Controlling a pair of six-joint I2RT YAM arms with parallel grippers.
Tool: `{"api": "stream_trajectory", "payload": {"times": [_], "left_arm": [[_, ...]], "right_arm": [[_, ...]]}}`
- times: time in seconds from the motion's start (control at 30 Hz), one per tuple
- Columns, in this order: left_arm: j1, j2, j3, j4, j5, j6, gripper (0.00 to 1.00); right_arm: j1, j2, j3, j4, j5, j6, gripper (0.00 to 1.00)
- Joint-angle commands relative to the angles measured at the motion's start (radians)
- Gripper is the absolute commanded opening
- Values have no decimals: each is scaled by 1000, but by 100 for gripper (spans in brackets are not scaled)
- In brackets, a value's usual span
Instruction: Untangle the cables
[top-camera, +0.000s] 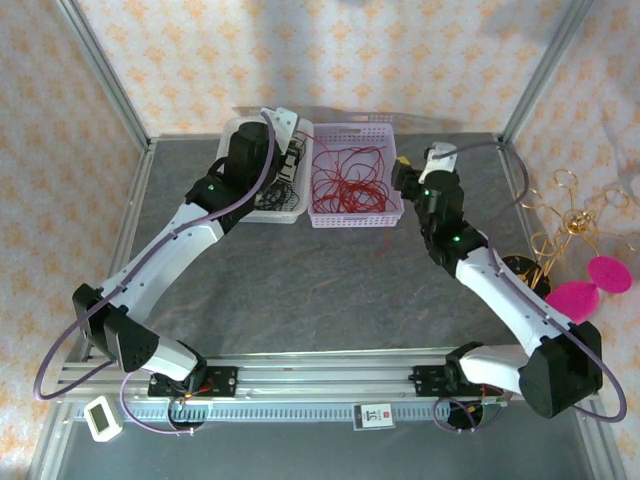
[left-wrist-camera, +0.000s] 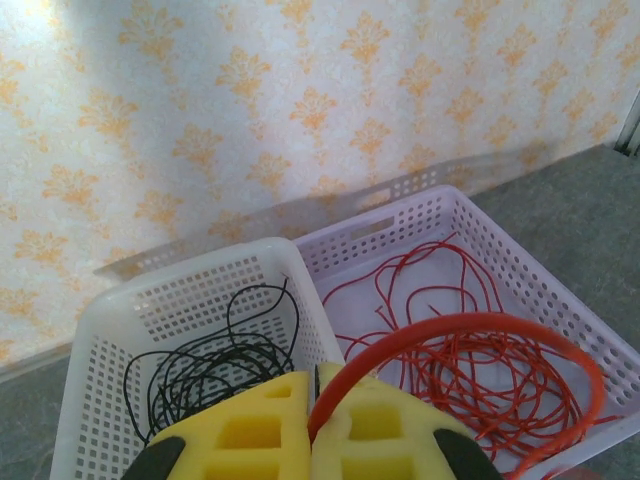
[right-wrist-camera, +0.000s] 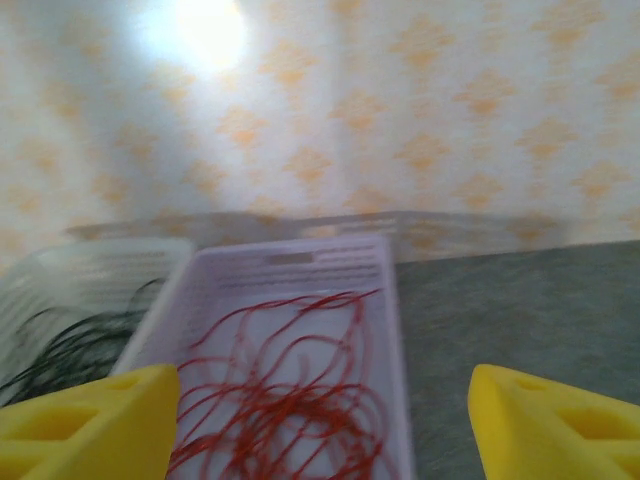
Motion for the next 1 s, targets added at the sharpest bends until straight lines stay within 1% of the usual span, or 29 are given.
{"api": "stream_trajectory", "payload": {"times": [0.0, 0.03, 0.1, 0.17, 0.27, 0.3, 0.47, 0.57, 0.63, 0.7, 0.73, 0.83, 0.93, 0.97], "left_arm": [[2, -17, 56, -23, 46, 3, 0], [0, -18, 60, -26, 58, 2, 0], [-1, -25, 60, -28, 73, 2, 0], [-1, -35, 56, -29, 77, 3, 0], [-6, -45, 67, -45, 86, -1, 0], [-10, -47, 74, -56, 93, -2, 0], [-22, -51, 112, -93, 94, 8, 0], [-26, -53, 131, -106, 95, 10, 0], [-27, -51, 142, -117, 95, 12, 0], [-29, -47, 149, -128, 92, 17, 0], [-29, -44, 154, -135, 91, 19, 0], [-29, -34, 163, -147, 91, 23, 0], [-32, -33, 162, -147, 87, 25, 0], [-31, -34, 161, -147, 80, 23, 0]], "right_arm": [[3, -77, -44, 36, -447, -92, 76], [5, -74, -47, 55, -533, -117, 75], [14, -49, -35, 93, -644, -184, 73], [16, -19, -24, 164, -704, -225, 73], [18, 45, 23, 265, -825, -248, 74], [21, 95, 55, 281, -849, -240, 75], [32, 285, 229, 300, -845, -111, 74], [32, 379, 323, 252, -849, -66, 69], [32, 415, 348, 237, -844, -56, 64], [32, 432, 361, 222, -848, -57, 58], [32, 436, 363, 217, -850, -56, 53], [32, 440, 377, 183, -835, -76, 29], [32, 440, 409, 116, -768, -110, 2], [32, 439, 424, 89, -741, -117, 0]]}}
